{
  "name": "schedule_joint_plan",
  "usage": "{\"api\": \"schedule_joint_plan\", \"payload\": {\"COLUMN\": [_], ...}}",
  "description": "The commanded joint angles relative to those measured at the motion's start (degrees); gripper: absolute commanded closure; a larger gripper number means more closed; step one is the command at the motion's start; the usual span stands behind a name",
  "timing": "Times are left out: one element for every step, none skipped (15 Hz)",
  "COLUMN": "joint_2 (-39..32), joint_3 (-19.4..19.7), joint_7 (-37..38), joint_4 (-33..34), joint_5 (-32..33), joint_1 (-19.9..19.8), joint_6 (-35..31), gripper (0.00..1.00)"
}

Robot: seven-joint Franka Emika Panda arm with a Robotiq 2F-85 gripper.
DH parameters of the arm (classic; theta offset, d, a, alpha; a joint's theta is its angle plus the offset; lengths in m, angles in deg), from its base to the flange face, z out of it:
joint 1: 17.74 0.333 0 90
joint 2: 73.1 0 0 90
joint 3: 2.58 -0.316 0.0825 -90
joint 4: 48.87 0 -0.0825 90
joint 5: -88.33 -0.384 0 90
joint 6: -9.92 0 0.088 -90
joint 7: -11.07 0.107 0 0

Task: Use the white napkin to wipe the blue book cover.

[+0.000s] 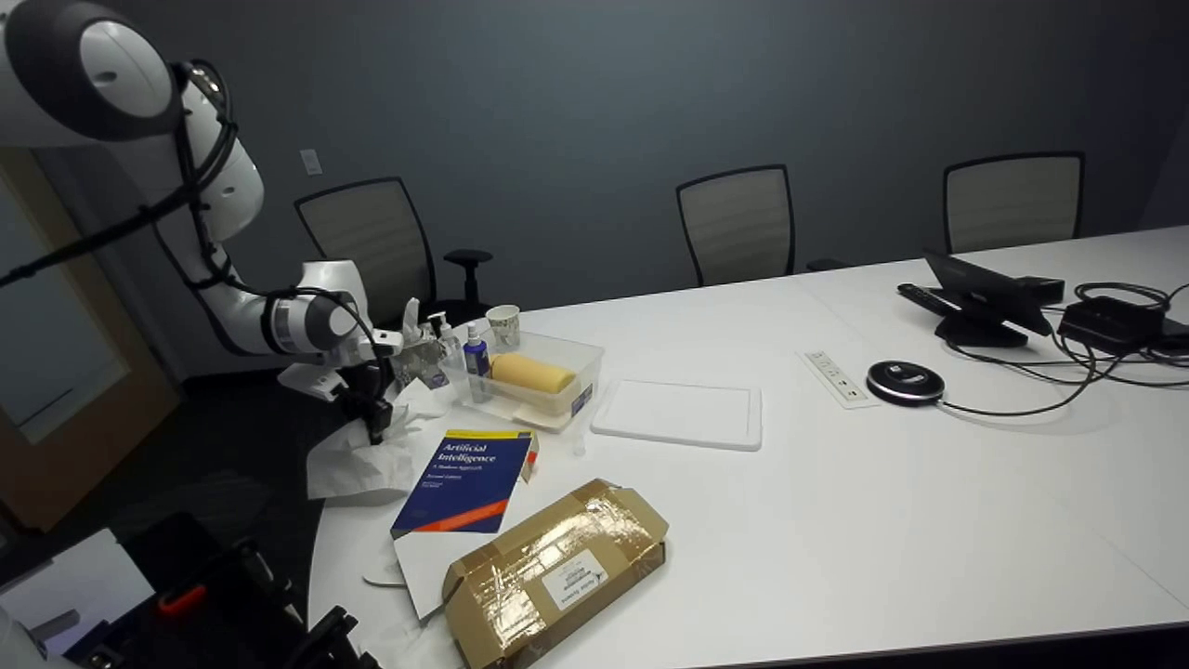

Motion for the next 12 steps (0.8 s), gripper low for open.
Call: {"api": "schedule_joint_plan", "payload": {"joint_2": [-0.24, -0.12, 0.32, 0.68, 1.17, 1.39, 1.66, 1.89, 2.3, 2.79, 3.71, 4.58], "joint_3": [-0.84, -1.11, -1.56, -1.67, -1.98, -2.06, -2.27, -2.2, -2.2, -2.39, -2.04, -1.76], "joint_7": [-2.94, -3.45, -4.16, -4.35, -4.91, -5.11, -5.39, -5.46, -5.44, -5.65, -5.41, -5.29], "joint_4": [1.28, 1.41, 1.37, 1.3, 1.28, 1.36, 1.34, 1.31, 1.1, 0.85, 0.29, -0.16], "joint_5": [-1.36, -1.43, -1.54, -1.42, -1.38, -1.36, -1.45, -1.44, -1.57, -1.74, -1.64, -1.48], "joint_1": [-0.05, -0.16, -0.34, -0.19, -0.17, -0.13, -0.24, -0.22, -0.39, -0.73, -0.74, -0.76], "joint_6": [0.23, 0.44, 0.81, 0.81, 1.05, 1.2, 1.25, 1.26, 1.12, 0.97, 0.83, 0.86], "gripper": [0.49, 0.42, 0.34, 0.27, 0.19, 0.12, 0.04, 0.01, 0.0, 0.0, 0.0, 0.0]}}
